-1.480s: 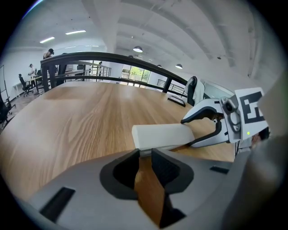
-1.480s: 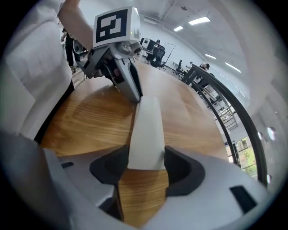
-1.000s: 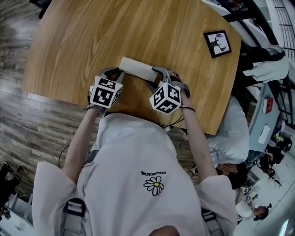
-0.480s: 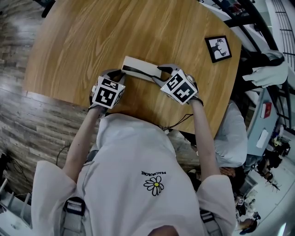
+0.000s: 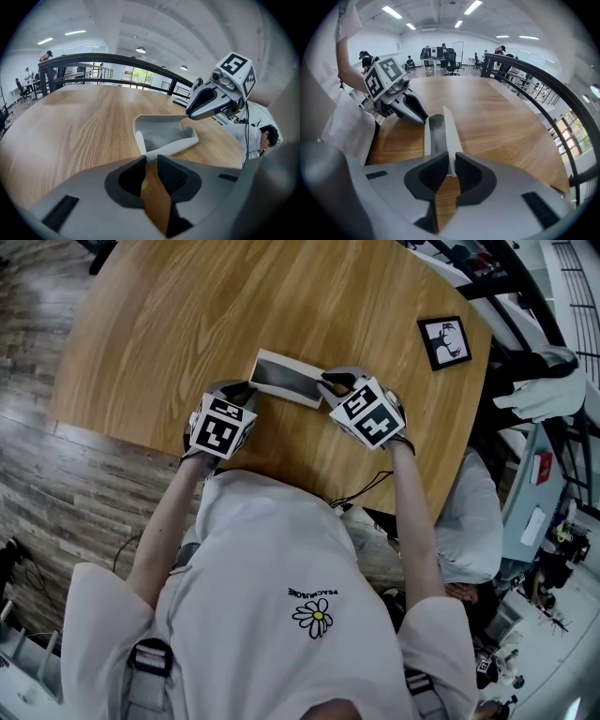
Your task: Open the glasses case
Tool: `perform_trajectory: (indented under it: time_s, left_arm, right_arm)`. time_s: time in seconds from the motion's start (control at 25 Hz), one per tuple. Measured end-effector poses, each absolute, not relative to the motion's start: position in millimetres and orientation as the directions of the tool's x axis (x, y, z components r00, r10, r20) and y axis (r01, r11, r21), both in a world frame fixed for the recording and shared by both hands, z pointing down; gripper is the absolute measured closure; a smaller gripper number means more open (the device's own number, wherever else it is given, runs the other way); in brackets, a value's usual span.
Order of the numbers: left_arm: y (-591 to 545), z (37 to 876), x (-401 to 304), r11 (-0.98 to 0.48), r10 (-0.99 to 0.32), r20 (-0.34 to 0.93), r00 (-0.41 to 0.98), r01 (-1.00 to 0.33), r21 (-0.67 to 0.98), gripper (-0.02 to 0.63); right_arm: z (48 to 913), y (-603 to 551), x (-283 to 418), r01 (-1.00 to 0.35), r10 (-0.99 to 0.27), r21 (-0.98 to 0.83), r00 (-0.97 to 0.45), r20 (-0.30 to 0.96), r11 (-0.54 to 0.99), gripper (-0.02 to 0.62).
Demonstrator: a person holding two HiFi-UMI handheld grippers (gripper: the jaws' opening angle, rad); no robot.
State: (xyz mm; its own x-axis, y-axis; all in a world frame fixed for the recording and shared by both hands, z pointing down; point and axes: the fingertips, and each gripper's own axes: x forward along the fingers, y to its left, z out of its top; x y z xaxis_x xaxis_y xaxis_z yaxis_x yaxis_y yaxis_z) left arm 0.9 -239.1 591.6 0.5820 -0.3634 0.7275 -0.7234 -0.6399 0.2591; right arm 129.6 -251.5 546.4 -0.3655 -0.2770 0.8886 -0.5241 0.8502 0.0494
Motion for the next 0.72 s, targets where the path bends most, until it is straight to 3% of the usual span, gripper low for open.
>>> perform_trajectory:
  time_s: [0.52,0.6,0.72]
  left_arm:
    - [-243.7,581.9,0.0,-0.625,-0.376,0.716,0.588,-0.732,0.274,0.521]
    - [-252.0,563.8,2.0,-0.616,-0.414,0.681,0.604,-0.737,0.278,0.505]
    - [-275.1,508.0,7.7,-0.617,-0.508,0.569,0.646,-0.734,0.283,0.505]
  right_arm:
    - [542.6,-258.4,128.7,-0.529,-0.333,0.119,-0.331,0.883,0.84,0.545]
    - [533.1,-260.2,128.1,-0.555,-0.352,0.111,-0.35,0.868,0.825,0.5]
    - [496.0,-270.6,122.6,-0.599,-0.446,0.136,-0.406,0.798,0.789,0.492]
